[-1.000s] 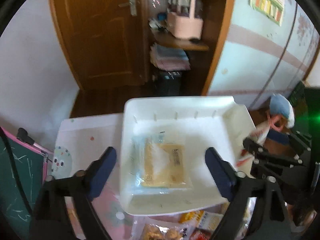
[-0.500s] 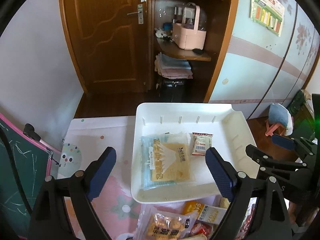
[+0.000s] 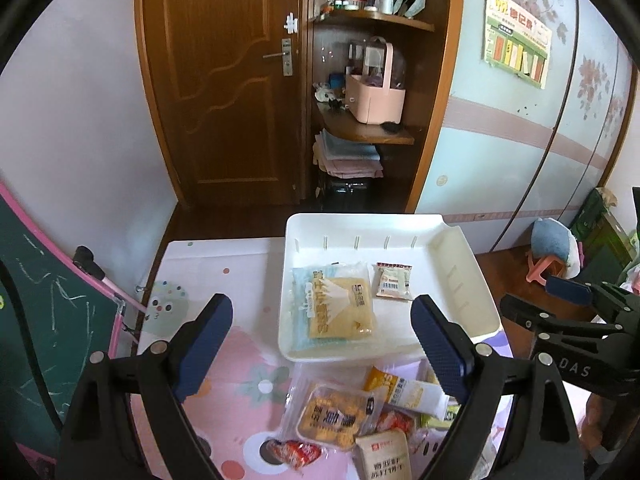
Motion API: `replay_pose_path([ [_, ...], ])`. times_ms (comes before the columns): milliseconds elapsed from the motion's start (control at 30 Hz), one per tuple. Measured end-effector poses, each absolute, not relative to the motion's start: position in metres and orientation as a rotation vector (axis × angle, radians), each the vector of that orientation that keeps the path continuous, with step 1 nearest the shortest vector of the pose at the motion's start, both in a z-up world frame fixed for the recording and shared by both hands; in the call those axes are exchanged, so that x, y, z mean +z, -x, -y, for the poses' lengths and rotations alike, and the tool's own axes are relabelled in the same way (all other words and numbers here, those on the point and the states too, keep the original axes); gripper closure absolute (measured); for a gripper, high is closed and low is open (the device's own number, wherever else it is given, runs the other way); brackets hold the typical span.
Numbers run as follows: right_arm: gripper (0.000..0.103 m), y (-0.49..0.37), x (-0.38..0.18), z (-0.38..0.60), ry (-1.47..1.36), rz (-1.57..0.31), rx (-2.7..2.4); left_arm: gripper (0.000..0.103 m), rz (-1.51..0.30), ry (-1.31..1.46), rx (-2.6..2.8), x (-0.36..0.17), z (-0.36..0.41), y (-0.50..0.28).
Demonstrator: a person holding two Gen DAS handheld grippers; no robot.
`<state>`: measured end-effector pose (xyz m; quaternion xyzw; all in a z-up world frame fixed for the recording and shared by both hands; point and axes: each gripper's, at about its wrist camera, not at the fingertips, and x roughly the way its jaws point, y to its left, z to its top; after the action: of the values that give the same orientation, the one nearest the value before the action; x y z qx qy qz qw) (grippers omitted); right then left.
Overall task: Organize snacks
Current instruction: 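Grasp the blue candy with the left tool while the right tool grasps the dark seaweed packet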
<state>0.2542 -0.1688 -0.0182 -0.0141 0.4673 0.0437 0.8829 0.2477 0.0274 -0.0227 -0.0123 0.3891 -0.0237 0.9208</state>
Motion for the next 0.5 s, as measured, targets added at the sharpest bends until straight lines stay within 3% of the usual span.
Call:
replay_pose_path([
  [500, 0.03, -0.151, 0.004, 0.174, 0.057, -0.958, 0.131, 0.013, -0.829, -0.021, -0.085, -0.029, -0.042, -0.133],
])
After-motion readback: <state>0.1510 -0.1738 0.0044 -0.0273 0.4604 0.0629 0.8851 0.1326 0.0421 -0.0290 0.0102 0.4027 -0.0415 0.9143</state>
